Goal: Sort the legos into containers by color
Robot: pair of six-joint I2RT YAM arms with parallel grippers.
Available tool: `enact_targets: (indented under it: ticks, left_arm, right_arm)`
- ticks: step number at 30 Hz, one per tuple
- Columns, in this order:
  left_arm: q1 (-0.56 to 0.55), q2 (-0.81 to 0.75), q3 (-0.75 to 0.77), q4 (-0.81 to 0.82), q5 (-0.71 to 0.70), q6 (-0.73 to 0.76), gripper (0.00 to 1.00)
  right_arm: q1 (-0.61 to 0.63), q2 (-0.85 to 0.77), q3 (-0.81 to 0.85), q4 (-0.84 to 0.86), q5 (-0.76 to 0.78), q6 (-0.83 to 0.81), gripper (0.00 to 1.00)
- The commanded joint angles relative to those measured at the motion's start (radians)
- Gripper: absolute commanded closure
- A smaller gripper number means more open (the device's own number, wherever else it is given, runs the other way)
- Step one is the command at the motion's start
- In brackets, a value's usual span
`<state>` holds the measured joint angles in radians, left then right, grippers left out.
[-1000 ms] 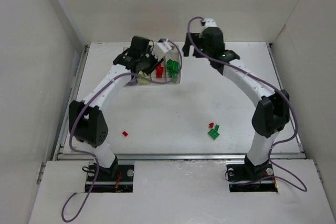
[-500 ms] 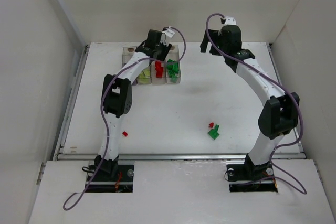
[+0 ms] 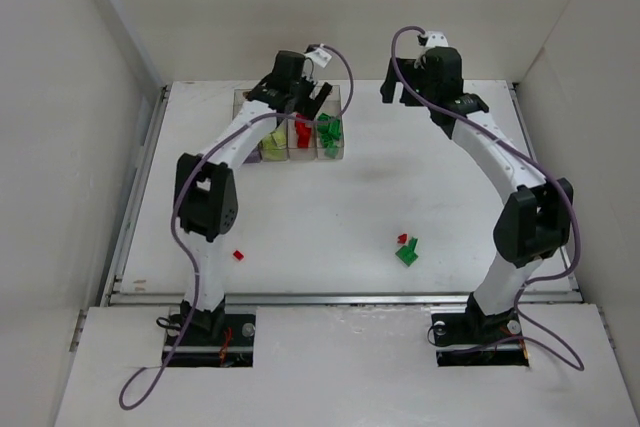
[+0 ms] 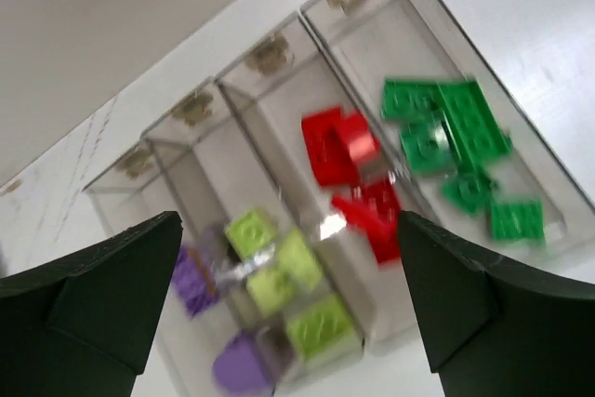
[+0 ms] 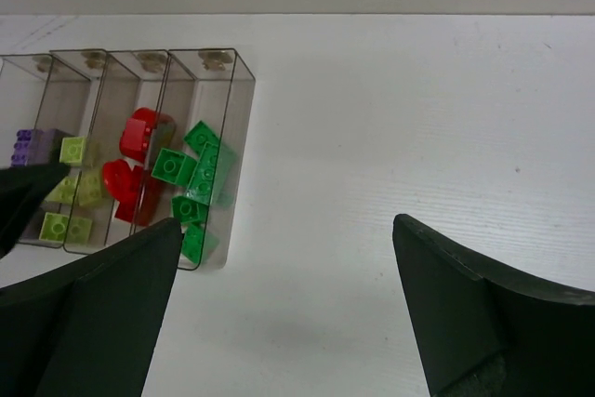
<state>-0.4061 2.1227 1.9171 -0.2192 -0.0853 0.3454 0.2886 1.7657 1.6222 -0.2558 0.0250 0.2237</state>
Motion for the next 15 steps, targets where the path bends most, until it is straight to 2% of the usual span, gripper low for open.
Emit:
enact_targets:
  ticks: [1, 2, 3, 5, 7, 8, 9, 12, 15]
  left_arm:
    - [-0.002, -0.313, -0.067, -0.176, 0.06, 0.127, 0.0]
    - [-0.002, -0.36, -0.157, -0.242, 0.1, 0.177, 0.0]
    - [-0.016, -0.404, -0.214, -0.379, 0.101, 0.228, 0.0]
    - [-0.016, -0.542, -0.346, -0.497, 0.114, 0.349, 0.0]
    - [-0.016, -0.674, -0.632, -0.631, 0.113, 0.448, 0.0]
    - [-0.029, -0.716, -0.633, -0.661, 0.113, 0.472, 0.0]
    - [-0.04, -0.749, -0.768, -0.68, 0.06, 0.481, 0.0]
    - [-0.075, -0.851, -0.965, -0.689, -0.017, 0.492, 0.0]
    - [-0.102, -0.92, -1.05, -0.674, -0.03, 0.515, 0.0]
  right_arm:
    - [0.023, -0.098, 0.007, 0.02, -0.017, -0.038, 0.0]
    - [0.033, -0.098, -0.008, 0.02, -0.004, -0.056, 0.0]
    - [0.059, -0.113, -0.018, 0.02, 0.025, -0.066, 0.0]
    - [0.087, -0.126, -0.047, 0.02, 0.045, -0.078, 0.0]
    - [0.133, -0.135, -0.074, 0.02, 0.064, -0.089, 0.0]
    - [0.147, -0.144, -0.084, 0.02, 0.075, -0.089, 0.0]
    - [0.161, -0.144, -0.084, 0.02, 0.075, -0.089, 0.0]
    - [0.204, -0.144, -0.094, 0.02, 0.075, -0.089, 0.0]
    - [0.236, -0.126, -0.094, 0.02, 0.084, -0.089, 0.0]
